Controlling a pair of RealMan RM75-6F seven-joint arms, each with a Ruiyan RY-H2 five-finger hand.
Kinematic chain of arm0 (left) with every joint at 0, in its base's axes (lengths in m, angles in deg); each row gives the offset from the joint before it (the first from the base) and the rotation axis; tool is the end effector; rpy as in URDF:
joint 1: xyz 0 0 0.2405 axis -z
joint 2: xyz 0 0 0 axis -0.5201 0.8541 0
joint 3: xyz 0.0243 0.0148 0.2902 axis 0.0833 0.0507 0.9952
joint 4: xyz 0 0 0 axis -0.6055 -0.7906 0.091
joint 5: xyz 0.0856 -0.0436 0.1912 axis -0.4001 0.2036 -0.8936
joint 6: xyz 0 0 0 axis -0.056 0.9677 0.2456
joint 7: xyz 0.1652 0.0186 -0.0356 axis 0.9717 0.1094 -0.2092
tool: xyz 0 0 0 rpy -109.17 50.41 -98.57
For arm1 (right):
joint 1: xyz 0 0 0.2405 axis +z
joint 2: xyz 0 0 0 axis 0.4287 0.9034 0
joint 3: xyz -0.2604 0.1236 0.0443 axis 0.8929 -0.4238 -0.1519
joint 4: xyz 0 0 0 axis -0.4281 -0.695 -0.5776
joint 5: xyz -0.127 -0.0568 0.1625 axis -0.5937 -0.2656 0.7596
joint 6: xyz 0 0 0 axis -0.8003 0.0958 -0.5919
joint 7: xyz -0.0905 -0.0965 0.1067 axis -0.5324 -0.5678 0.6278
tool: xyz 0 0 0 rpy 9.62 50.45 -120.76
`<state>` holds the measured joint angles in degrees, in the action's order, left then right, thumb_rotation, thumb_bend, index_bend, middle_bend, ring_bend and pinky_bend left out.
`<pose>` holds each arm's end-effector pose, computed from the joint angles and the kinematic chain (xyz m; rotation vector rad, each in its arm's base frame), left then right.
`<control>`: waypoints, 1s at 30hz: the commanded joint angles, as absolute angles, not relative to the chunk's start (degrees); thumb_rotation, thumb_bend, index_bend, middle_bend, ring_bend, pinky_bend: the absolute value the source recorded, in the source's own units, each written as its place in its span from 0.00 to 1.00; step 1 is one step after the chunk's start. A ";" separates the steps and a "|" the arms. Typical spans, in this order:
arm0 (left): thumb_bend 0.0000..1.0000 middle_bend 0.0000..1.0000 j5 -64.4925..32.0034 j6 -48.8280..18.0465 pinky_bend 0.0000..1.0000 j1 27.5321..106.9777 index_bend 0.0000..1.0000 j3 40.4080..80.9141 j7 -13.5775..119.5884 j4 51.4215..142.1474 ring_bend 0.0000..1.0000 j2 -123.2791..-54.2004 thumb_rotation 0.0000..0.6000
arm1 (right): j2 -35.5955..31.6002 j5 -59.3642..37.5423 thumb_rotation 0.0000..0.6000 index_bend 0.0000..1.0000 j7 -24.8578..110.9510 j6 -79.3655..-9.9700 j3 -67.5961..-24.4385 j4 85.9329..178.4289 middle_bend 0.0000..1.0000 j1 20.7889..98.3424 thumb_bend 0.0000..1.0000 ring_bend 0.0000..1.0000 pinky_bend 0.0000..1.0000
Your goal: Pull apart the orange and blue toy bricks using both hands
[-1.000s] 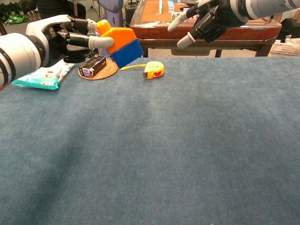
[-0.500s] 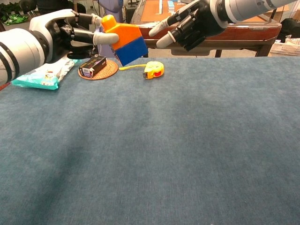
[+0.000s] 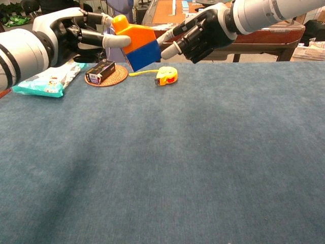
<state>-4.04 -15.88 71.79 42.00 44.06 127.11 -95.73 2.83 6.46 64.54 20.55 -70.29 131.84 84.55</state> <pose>-0.0909 0.3929 0.0204 -1.1538 -1.7875 -1.6219 -0.0516 -0.4910 0.0197 1.7577 -2.0832 1.0065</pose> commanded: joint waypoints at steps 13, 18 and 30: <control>0.39 1.00 -4.88 -15.81 1.00 72.46 0.79 42.38 44.78 127.24 1.00 -96.67 1.00 | -0.51 4.62 1.00 0.25 65.12 21.81 -73.33 129.82 1.00 83.22 0.00 1.00 1.00; 0.39 1.00 -5.00 -15.73 1.00 72.45 0.79 42.39 44.65 127.24 1.00 -96.84 1.00 | -1.10 4.31 1.00 0.35 65.26 22.19 -73.78 129.40 1.00 82.90 0.00 1.00 1.00; 0.39 1.00 -4.47 -16.41 1.00 72.03 0.79 42.48 43.37 126.56 1.00 -97.02 1.00 | -2.27 3.34 1.00 0.62 65.51 20.52 -74.92 129.30 1.00 81.76 0.00 1.00 1.00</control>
<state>-4.53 -16.34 72.06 42.51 43.45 126.60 -97.01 -2.26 3.33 65.51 20.54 -74.92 129.30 81.77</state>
